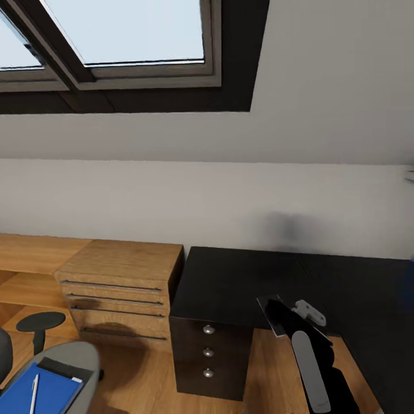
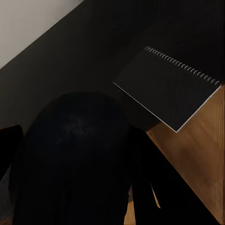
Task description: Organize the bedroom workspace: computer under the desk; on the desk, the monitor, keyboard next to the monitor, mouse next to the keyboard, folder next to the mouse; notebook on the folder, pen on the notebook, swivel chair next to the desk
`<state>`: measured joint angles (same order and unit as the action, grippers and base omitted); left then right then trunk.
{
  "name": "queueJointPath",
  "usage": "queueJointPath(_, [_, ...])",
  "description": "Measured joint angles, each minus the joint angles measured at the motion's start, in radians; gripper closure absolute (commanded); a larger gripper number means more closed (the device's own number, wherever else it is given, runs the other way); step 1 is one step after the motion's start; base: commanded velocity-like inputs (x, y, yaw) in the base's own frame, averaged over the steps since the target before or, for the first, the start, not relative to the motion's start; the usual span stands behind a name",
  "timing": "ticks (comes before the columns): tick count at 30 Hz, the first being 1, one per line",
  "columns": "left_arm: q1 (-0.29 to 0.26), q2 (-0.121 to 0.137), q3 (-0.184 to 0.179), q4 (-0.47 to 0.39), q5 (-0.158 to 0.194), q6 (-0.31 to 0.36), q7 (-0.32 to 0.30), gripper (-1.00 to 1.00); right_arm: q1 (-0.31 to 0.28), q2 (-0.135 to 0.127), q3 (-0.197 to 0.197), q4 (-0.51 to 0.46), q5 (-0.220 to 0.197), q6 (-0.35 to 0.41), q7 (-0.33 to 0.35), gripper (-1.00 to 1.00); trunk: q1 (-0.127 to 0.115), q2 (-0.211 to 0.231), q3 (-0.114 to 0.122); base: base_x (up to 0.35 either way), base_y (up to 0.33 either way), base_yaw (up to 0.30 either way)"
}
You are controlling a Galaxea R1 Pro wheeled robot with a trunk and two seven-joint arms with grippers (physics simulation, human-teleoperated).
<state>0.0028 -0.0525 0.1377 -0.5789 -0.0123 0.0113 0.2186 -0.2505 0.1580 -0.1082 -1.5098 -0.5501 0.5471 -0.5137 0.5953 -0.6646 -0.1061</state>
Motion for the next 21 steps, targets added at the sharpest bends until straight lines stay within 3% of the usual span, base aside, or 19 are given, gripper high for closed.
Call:
queueJointPath(6, [0.000, 0.001, 0.000, 0.004, 0.000, -0.003, 0.000, -1.00, 0.000, -0.013, 0.001, 0.001, 0.000, 0.001, 0.003, 1.00, -0.023, 0.042, 0.019, 0.000, 0.000, -0.273])
queueJointPath(9, [0.000, 0.001, 0.000, 0.003, 0.000, -0.004, 0.001, -1.00, 0.000, -0.036, 0.000, -0.003, 0.000, 0.002, 0.005, 1.00, -0.035, 0.063, 0.028, 0.000, 0.000, -0.275])
queueJointPath(16, [0.000, 0.000, 0.000, 0.000, 0.000, -0.005, 0.000, -1.00, -0.001, -0.131, 0.007, -0.001, 0.018, -0.004, 0.010, 1.00, -0.061, 0.112, 0.050, 0.000, 0.000, -0.276])
queueJointPath(18, [0.000, -0.001, 0.000, -0.002, 0.000, -0.005, 0.000, -1.00, -0.001, -0.206, 0.004, 0.004, 0.023, -0.002, 0.016, 1.00, -0.069, 0.126, 0.057, 0.000, 0.000, -0.277])
queueJointPath(20, [0.000, -0.001, -0.001, -0.003, 0.000, -0.006, 0.000, -1.00, -0.001, -0.242, 0.004, 0.008, 0.022, -0.001, 0.017, 1.00, -0.069, 0.127, 0.057, 0.000, 0.000, -0.277])
queueJointPath(21, [0.000, -0.003, -0.003, -0.002, 0.000, -0.006, -0.001, -1.00, -0.002, -0.275, -0.001, 0.038, 0.025, 0.000, 0.018, 1.00, -0.069, 0.127, 0.057, 0.000, 0.000, -0.277])
